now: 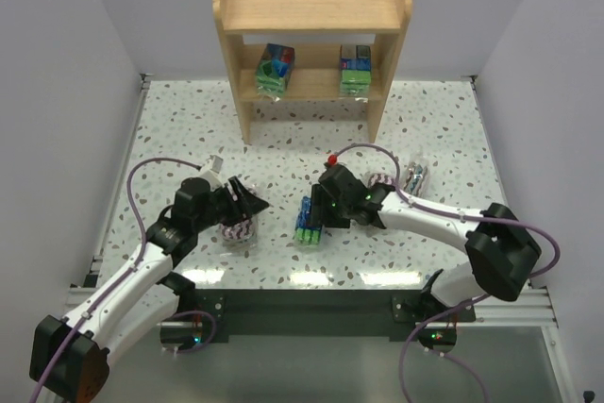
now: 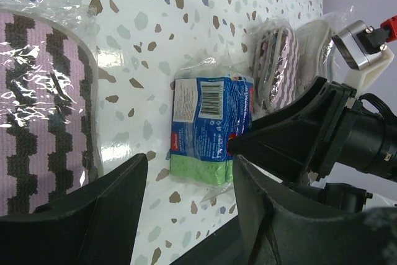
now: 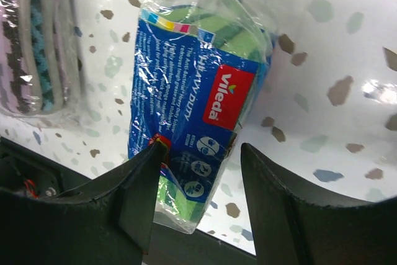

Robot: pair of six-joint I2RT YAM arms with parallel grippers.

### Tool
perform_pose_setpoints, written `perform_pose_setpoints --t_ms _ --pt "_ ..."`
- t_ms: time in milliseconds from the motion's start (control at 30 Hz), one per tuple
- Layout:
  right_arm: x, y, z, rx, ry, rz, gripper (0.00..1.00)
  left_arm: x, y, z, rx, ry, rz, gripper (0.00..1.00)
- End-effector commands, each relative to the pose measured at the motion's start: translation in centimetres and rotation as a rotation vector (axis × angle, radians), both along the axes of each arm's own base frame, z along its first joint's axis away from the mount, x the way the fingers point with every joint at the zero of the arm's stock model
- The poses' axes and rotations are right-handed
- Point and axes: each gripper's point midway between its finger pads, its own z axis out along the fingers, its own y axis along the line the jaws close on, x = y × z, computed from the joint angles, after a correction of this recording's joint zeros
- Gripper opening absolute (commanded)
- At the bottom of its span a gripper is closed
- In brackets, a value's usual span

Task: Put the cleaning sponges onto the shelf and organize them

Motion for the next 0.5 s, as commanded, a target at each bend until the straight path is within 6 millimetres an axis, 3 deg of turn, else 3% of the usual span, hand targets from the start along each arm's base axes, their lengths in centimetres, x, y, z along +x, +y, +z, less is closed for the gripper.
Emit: perform_pose_setpoints --t_ms 0,167,300,467 --pt "-1.2 -4.1 -1.6 -0.125 -0.002 -0.063 0.57 -0.2 -0.5 0.3 -0.01 -0.018 -0.034 0.62" --pt "-2.5 -7.0 -2.8 -0.2 0.013 -0.101 0.62 -0.1 -0.7 0.4 -0.02 -0.015 -0.037 0.61" --pt "-3.6 -10.5 -3.3 -0.344 0.039 -0.158 0.66 -0.3 -0.6 0.0 -0.016 -0.003 -0.037 0.6" --pt "-4.1 -12.4 -3.1 -0.368 0.023 -0.22 0.69 -0.4 -0.7 -0.2 -0.027 0.003 -0.04 0.59"
